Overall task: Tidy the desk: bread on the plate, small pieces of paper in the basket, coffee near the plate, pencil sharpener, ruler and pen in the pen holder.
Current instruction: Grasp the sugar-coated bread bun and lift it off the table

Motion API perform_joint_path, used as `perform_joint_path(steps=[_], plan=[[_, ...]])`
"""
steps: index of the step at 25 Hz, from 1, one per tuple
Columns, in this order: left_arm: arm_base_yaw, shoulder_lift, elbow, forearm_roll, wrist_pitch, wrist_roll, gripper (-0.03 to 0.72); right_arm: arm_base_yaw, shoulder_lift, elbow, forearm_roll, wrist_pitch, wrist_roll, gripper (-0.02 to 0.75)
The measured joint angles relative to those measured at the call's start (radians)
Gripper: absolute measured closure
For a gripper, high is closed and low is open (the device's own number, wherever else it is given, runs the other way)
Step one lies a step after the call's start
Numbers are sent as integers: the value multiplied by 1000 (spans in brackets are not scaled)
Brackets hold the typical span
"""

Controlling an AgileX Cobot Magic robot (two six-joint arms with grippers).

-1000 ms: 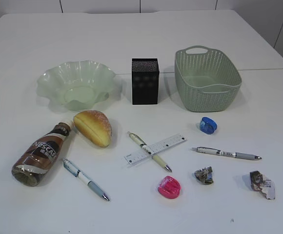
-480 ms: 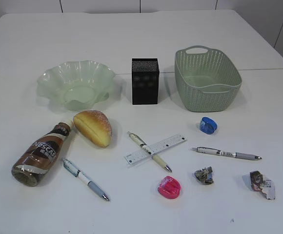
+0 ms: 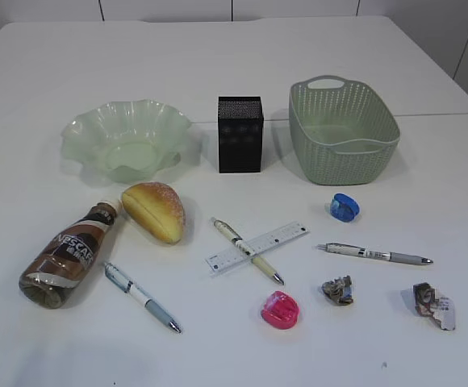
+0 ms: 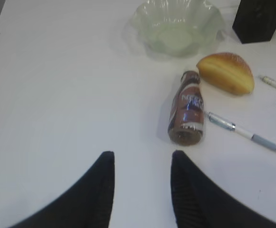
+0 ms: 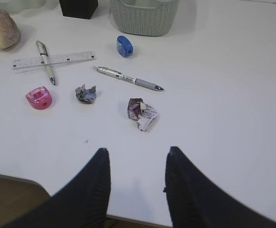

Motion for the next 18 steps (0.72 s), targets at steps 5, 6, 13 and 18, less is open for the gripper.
perform_joint_path(steps=[5, 6, 13, 18], plan=[[0, 118, -63, -34, -123, 0, 413, 0, 4, 0, 0, 0, 0, 421], [0, 138, -72, -46, -148, 0, 413, 0, 4, 0, 0, 0, 0, 421], [0, 302, -149, -117, -227, 0, 413, 0, 4, 0, 0, 0, 0, 421], [-26, 351, -189, -122, -246, 0, 413, 0, 4, 0, 0, 0, 0, 421]])
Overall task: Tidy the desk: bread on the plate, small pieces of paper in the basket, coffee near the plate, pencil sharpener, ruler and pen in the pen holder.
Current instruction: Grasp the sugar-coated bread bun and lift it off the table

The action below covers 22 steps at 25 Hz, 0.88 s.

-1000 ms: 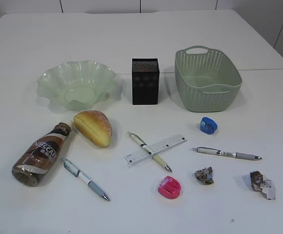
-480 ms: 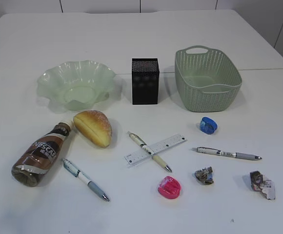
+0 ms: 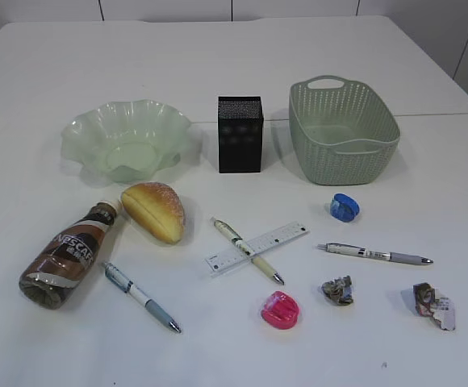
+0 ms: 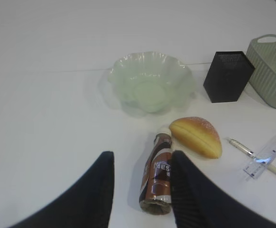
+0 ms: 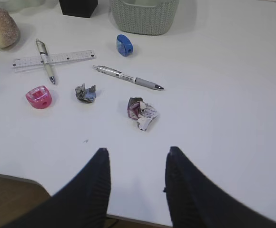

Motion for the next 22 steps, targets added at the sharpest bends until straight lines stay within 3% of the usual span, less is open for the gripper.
perform_joint_path(steps=[7, 16, 22], plan=[[-41, 102, -79, -58, 0, 0, 413, 0, 0, 0, 0, 0, 0, 421], [-44, 324, -224, -280, 60, 0, 413, 0, 0, 0, 0, 0, 0, 421], [-44, 441, -247, -395, 66, 0, 413, 2, 0, 0, 0, 0, 1, 421]])
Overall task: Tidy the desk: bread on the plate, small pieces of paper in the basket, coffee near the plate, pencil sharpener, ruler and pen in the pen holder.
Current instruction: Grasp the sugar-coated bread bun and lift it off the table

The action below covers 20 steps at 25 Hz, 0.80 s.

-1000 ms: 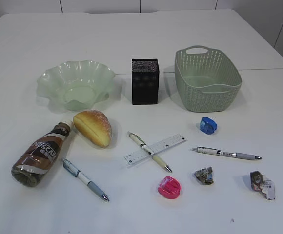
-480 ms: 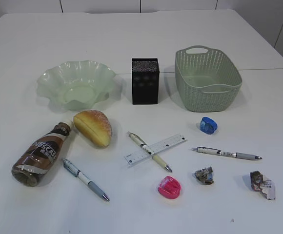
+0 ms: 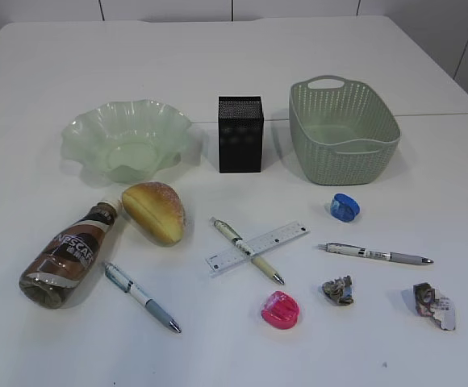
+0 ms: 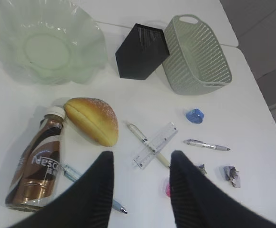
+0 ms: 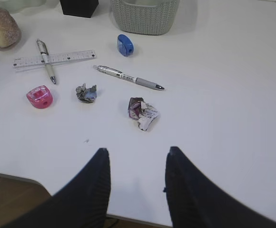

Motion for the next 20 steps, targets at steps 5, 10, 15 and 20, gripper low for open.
perform_joint_path(steps=[5, 10, 15, 20], plan=[[0, 79, 0, -64, 0, 38, 413, 11, 0, 0, 0, 0, 0, 421], [0, 148, 0, -136, 0, 59, 413, 13, 0, 0, 0, 0, 0, 421], [0, 200, 0, -164, 0, 81, 413, 13, 0, 0, 0, 0, 0, 421], [0, 242, 0, -211, 0, 83, 392, 13, 0, 0, 0, 0, 0, 421]])
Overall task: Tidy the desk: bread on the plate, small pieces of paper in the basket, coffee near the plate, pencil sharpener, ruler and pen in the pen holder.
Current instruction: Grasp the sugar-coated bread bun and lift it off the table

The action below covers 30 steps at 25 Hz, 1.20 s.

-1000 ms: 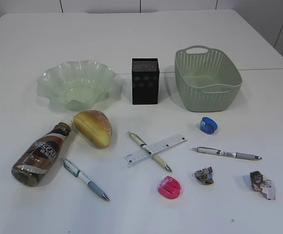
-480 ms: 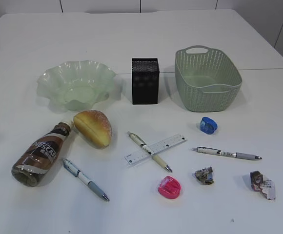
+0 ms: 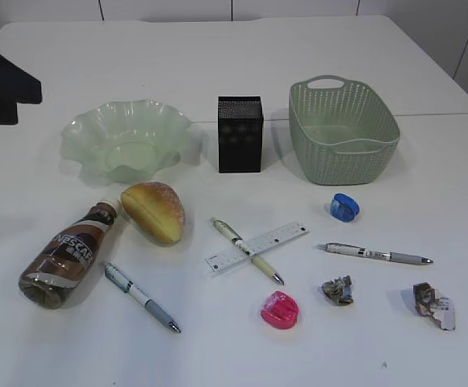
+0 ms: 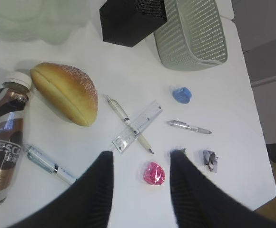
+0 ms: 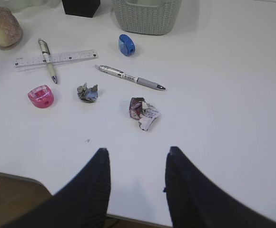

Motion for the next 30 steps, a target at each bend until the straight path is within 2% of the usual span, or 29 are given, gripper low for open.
perform_joint_path(steps=[5, 11, 14, 25, 30], plan=[[-20, 40, 0, -34, -20, 26, 408, 0, 0, 0, 0, 0, 0, 421], [-138, 99, -13, -47, -97, 48, 411, 0, 0, 0, 0, 0, 0, 421], [-170, 158, -39, -65, -106, 48, 411, 0, 0, 0, 0, 0, 0, 421], [-176, 292, -59, -103, -158, 49, 412, 0, 0, 0, 0, 0, 0, 421], [-176, 292, -61, -188, -257, 52, 413, 0, 0, 0, 0, 0, 0, 421]])
